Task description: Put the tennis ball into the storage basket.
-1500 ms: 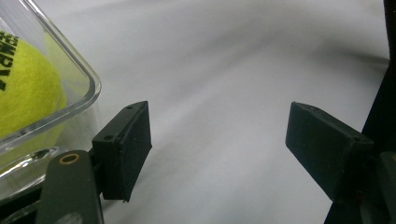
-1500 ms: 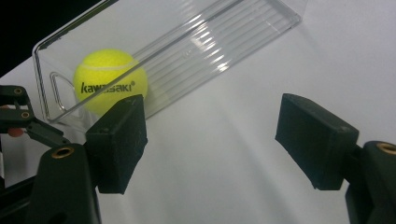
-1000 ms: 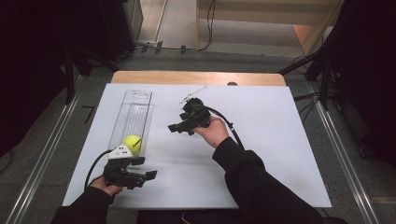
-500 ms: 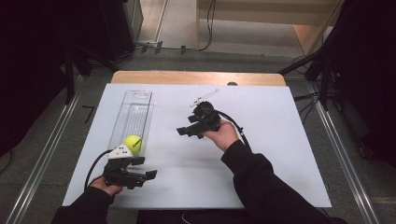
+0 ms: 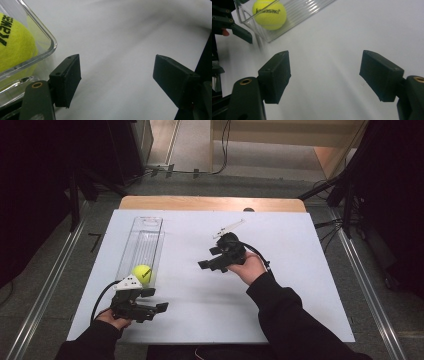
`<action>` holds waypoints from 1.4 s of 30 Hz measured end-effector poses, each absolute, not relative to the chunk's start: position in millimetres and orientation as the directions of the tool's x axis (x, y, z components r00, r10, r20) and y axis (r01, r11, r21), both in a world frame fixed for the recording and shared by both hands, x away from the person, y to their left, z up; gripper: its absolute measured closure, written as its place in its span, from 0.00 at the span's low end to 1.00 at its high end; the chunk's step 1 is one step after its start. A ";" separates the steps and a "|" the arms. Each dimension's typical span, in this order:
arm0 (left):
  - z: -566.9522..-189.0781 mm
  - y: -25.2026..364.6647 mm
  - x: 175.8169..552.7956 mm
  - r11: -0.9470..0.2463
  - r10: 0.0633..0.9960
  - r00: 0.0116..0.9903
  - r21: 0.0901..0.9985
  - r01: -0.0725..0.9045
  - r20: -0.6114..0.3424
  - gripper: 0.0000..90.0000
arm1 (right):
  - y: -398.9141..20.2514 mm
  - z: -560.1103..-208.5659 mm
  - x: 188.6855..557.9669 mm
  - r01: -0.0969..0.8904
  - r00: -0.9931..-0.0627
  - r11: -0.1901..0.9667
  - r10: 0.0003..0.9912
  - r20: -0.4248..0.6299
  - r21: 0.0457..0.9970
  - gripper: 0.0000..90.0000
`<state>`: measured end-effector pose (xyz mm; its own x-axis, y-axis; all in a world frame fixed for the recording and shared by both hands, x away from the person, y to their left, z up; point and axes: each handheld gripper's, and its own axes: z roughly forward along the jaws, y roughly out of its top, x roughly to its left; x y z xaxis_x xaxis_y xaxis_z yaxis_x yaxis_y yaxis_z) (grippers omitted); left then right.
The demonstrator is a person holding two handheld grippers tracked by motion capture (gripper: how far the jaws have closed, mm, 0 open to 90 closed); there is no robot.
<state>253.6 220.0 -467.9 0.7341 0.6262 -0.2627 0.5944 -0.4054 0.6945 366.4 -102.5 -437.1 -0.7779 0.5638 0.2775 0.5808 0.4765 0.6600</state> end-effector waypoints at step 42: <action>-466.7 218.9 253.5 -0.402 0.622 0.737 0.699 0.591 -0.266 0.26 | -175.8 -451.3 323.1 0.607 -0.738 0.437 0.620 0.267 0.664 0.25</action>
<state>253.5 218.9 -466.7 0.7367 0.6217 -0.2659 0.5914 -0.4017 0.6992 323.1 -175.8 -451.3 -0.7382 0.6196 0.2669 0.6066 0.4366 0.6643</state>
